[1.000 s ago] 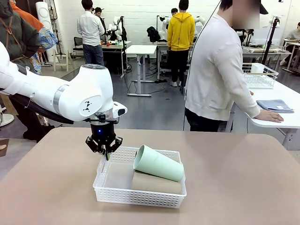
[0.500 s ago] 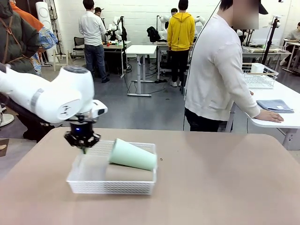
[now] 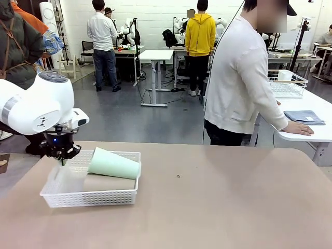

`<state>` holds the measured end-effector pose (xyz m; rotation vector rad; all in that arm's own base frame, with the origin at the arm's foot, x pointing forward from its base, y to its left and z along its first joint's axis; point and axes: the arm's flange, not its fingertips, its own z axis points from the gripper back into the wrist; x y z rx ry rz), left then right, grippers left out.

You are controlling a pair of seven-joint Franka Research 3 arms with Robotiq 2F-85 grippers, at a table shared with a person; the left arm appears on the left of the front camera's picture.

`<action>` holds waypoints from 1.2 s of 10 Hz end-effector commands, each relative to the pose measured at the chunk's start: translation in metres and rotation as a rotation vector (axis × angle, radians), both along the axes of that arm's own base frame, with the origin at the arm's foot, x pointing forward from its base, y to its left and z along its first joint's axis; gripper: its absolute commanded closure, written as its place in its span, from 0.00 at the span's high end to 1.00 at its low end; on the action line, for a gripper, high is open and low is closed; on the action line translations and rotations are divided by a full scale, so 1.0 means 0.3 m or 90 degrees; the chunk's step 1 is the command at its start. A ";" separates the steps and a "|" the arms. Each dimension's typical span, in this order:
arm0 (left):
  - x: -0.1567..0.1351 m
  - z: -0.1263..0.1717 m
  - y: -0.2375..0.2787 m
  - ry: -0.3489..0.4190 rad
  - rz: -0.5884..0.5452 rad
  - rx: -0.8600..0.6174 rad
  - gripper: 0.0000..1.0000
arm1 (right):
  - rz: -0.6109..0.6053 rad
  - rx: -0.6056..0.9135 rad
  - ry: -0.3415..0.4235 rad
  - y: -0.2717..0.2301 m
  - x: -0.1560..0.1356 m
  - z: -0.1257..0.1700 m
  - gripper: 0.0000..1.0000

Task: Clean and organize the cups into the basket.
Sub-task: Move the Organizing basket back to the left side of the table.

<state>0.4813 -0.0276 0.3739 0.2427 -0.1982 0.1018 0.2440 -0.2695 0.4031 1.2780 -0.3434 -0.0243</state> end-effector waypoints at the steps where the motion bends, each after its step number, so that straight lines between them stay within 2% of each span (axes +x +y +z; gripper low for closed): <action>1: 0.050 -0.029 0.102 0.013 0.026 -0.001 0.06 | 0.010 0.000 0.002 0.002 -0.007 -0.001 1.00; 3: 0.073 -0.031 0.191 0.032 0.051 -0.010 0.06 | 0.010 0.000 0.002 0.002 -0.007 -0.001 1.00; 7: 0.113 -0.016 0.235 0.025 0.051 0.009 0.06 | 0.010 0.000 0.002 0.002 -0.007 -0.001 1.00; 12: 0.218 -0.050 0.207 0.013 -0.043 -0.013 0.06 | 0.010 0.000 0.002 0.002 -0.007 -0.001 1.00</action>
